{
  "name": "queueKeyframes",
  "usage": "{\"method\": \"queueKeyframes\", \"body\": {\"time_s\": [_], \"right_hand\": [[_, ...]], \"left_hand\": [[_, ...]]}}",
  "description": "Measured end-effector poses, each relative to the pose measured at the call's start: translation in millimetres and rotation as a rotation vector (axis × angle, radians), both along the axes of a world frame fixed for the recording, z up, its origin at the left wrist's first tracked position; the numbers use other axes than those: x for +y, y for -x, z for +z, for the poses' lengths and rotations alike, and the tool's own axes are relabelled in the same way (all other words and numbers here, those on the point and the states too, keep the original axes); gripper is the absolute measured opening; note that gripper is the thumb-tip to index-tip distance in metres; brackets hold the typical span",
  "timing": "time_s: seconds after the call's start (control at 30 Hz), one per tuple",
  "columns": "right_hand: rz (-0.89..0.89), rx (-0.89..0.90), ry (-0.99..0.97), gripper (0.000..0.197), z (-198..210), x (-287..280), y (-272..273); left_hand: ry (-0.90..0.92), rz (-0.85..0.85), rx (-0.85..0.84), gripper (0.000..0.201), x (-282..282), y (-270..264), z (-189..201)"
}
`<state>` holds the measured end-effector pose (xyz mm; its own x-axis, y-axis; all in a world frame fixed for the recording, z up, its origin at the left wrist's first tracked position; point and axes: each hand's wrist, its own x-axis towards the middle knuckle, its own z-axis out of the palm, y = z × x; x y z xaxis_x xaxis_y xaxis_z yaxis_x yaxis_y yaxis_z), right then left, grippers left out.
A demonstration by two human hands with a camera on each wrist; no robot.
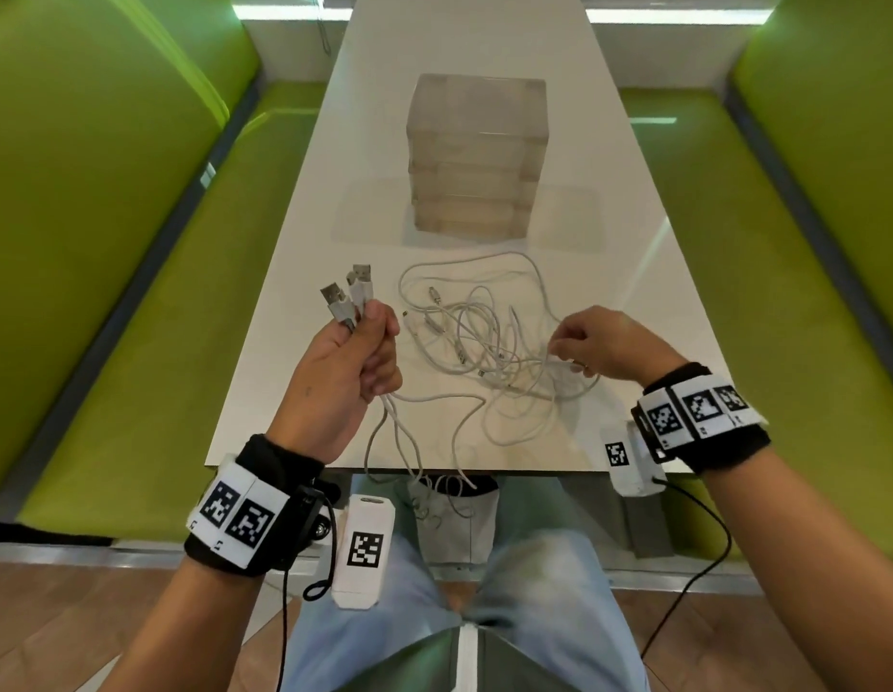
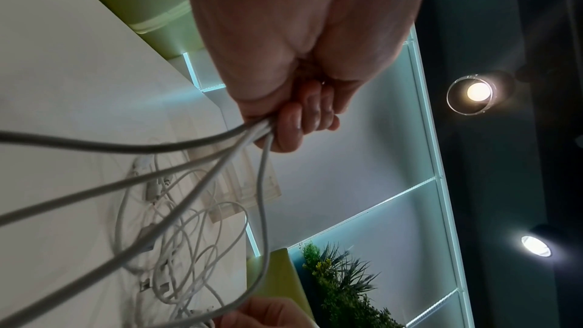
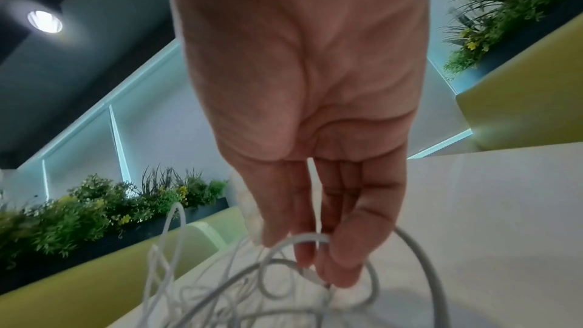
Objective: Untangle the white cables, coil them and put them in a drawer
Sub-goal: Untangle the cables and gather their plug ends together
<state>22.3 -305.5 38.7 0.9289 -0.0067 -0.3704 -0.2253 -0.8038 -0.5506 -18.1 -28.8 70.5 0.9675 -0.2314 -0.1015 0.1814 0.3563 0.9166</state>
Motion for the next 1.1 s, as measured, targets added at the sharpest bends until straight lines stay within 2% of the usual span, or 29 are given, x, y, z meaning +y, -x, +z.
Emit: {"method": "queueKeyframes", "body": {"time_s": [0.07,0.13,0.2,0.27,0.4,0.53,0.6,0.67,0.73,0.8,0.87,1.0,1.1], "right_hand": [[-0.087,-0.022,-0.048,0.037,-8,6,2],[-0.083,-0.01,0.019,0.045,-15,11,2],[-0.057,-0.016,0.07,0.036,-21,14,2],[-0.091,-0.066,0.034,0.021,-23,13,2],[-0.167,-0.233,-0.153,0.01,-17,11,1],[-0.295,-0.468,-0.364,0.008,3,17,7],[-0.251,-0.512,-0.54,0.006,19,30,16],[-0.12,-0.511,-0.676,0.005,34,50,28],[0.013,-0.494,-0.723,0.005,43,71,35],[0.073,-0.476,-0.77,0.005,45,87,38],[0.057,-0.447,-0.843,0.005,44,98,37],[-0.052,-0.359,-0.971,0.024,42,107,35],[-0.084,-0.338,-1.031,0.029,43,108,31]], "left_hand": [[-0.005,-0.007,-0.007,0.026,0,0,-2],[-0.025,-0.011,-0.006,0.025,-1,1,-3],[-0.041,-0.018,0.002,0.025,-1,2,-3],[-0.046,-0.017,0.001,0.024,-2,2,-3],[-0.042,-0.008,0.005,0.019,-2,1,-3],[-0.02,0.002,0.02,0.018,-7,1,-4],[-0.032,0.01,0.025,0.025,-13,1,-4],[-0.024,0.014,0.025,0.028,-20,0,-4],[0.019,0.026,0.034,0.029,-28,-1,-4],[0.062,0.04,0.064,0.028,-35,0,-3],[0.068,0.035,0.081,0.029,-39,1,-2],[0.125,0.043,0.083,0.029,-38,3,-1],[0.214,0.011,0.073,0.031,-35,2,-3]]}}
